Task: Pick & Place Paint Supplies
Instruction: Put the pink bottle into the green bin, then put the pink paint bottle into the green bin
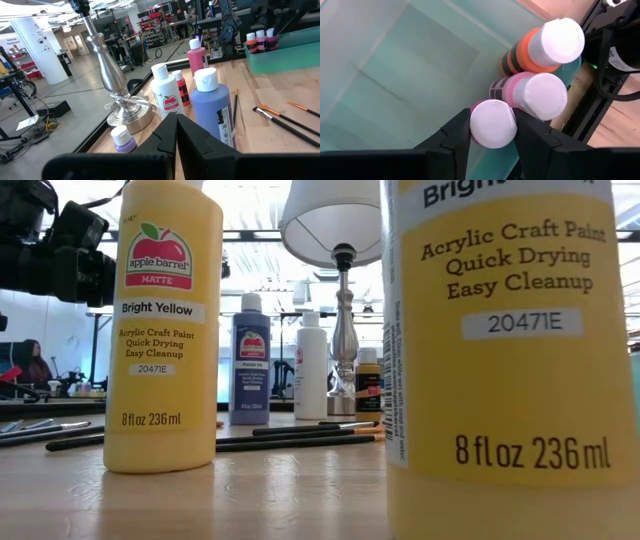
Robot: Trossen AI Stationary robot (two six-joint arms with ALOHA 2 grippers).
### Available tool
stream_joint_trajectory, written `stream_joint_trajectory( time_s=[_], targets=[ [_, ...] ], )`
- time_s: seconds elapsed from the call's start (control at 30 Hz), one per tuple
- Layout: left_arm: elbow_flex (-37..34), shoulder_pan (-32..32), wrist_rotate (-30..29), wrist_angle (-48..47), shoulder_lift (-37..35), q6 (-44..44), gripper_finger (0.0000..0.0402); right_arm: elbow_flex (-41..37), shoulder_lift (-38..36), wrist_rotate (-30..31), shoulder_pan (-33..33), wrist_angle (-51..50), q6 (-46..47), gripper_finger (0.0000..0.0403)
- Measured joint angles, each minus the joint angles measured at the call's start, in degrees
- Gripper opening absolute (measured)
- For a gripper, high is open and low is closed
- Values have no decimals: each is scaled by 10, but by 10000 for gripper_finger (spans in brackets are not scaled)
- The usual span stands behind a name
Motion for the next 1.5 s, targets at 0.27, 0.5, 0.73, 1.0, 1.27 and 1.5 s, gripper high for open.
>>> stream_joint_trajectory(
  time_s=[0.27, 0.5, 0.73, 1.0, 1.27, 1.5],
  targets=[
    [0, 0, 0, 0, 0, 0, 13, -6, 1, -2, 0, 3, 3, 127],
    [0, 0, 0, 0, 0, 0, 13, 5, 1, -10, 0, 9, -3, 143],
    [0, 0, 0, 0, 0, 0, 13, 7, 2, -15, 0, 7, -8, 186],
    [0, 0, 0, 0, 0, 0, 13, 7, 2, -14, 0, 5, -15, 191],
    [0, 0, 0, 0, 0, 0, 13, 8, 1, -24, 0, 2, -17, 181],
    [0, 0, 0, 0, 0, 0, 13, 8, 1, -24, 0, -15, -23, 199]
  ],
)
